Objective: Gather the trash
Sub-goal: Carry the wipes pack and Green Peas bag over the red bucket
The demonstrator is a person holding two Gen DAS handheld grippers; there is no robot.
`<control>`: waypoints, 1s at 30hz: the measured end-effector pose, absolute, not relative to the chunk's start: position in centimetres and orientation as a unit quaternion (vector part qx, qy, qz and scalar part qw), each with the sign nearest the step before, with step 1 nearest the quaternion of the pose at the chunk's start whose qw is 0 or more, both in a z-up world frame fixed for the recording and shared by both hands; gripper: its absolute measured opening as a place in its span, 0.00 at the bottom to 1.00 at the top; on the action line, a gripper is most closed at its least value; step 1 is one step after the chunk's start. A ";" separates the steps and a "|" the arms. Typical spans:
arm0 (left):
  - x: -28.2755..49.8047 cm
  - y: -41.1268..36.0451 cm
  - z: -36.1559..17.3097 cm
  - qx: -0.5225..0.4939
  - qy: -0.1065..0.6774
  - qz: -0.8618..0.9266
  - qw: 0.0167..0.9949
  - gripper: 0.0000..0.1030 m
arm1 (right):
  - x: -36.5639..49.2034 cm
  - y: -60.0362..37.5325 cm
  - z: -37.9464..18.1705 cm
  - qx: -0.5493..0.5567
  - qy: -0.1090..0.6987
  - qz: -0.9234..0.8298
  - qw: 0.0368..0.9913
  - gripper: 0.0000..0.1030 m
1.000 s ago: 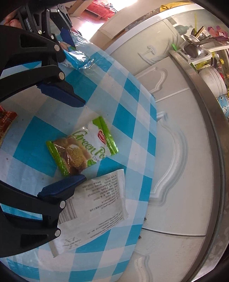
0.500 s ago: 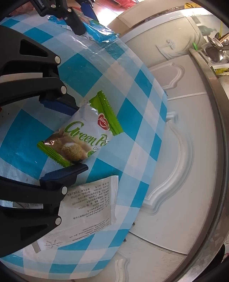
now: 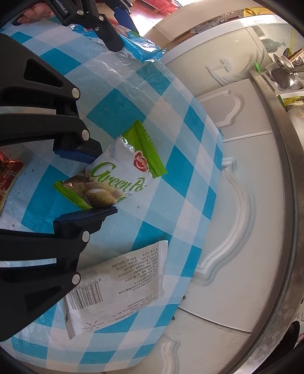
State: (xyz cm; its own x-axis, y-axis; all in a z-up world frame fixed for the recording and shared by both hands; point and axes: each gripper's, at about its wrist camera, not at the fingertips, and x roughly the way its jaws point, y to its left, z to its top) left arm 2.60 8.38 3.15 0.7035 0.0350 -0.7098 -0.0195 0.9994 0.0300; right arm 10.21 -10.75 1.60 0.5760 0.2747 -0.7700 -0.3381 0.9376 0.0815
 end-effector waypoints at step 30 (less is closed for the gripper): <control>-4.8 14.6 4.9 0.013 0.363 0.071 0.929 0.54 | -2.3 -4.2 6.7 -0.008 0.398 0.245 0.884 0.35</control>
